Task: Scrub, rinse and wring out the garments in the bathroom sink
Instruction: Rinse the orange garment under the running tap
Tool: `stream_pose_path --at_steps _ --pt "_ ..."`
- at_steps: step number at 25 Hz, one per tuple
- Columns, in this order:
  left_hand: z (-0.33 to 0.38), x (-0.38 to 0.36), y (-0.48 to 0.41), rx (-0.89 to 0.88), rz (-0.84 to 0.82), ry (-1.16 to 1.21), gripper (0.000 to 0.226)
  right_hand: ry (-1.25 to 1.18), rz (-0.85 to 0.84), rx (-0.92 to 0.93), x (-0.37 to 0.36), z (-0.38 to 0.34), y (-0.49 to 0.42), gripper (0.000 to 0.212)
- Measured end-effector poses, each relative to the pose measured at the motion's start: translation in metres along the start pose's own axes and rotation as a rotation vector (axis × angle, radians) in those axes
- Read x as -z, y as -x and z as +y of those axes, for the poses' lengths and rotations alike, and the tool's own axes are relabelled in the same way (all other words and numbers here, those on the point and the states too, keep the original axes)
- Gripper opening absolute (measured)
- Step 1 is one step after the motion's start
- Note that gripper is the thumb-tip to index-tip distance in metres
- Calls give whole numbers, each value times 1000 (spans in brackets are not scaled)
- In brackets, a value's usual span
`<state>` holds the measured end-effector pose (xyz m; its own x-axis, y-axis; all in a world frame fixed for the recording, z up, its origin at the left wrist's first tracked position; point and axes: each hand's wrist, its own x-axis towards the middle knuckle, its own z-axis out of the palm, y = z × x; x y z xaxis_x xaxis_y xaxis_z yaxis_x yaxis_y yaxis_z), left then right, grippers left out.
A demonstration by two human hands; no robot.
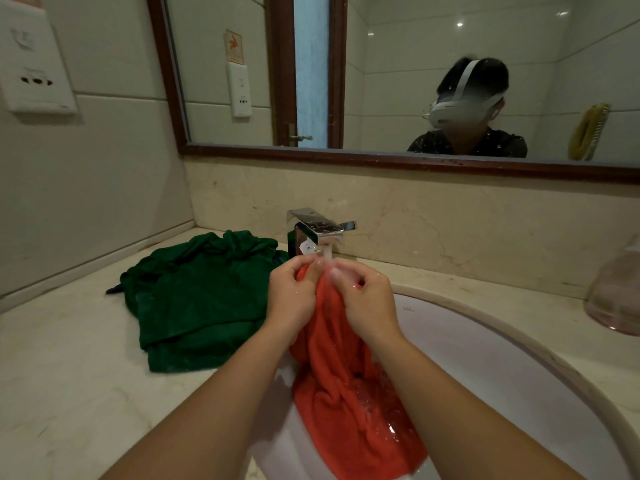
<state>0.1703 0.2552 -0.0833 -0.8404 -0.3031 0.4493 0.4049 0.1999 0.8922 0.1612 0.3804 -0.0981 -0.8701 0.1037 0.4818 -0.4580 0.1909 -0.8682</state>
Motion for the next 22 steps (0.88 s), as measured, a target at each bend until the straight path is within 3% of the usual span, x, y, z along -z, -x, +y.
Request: stream_pose_path --at_steps 6,22 --pt "5 -1 2 -12 -9 28 22 -1 11 -20 1 -2 -1 17" --pt "1 -1 0 -30 9 -33 10 17 1 -21 0 -4 3 21"
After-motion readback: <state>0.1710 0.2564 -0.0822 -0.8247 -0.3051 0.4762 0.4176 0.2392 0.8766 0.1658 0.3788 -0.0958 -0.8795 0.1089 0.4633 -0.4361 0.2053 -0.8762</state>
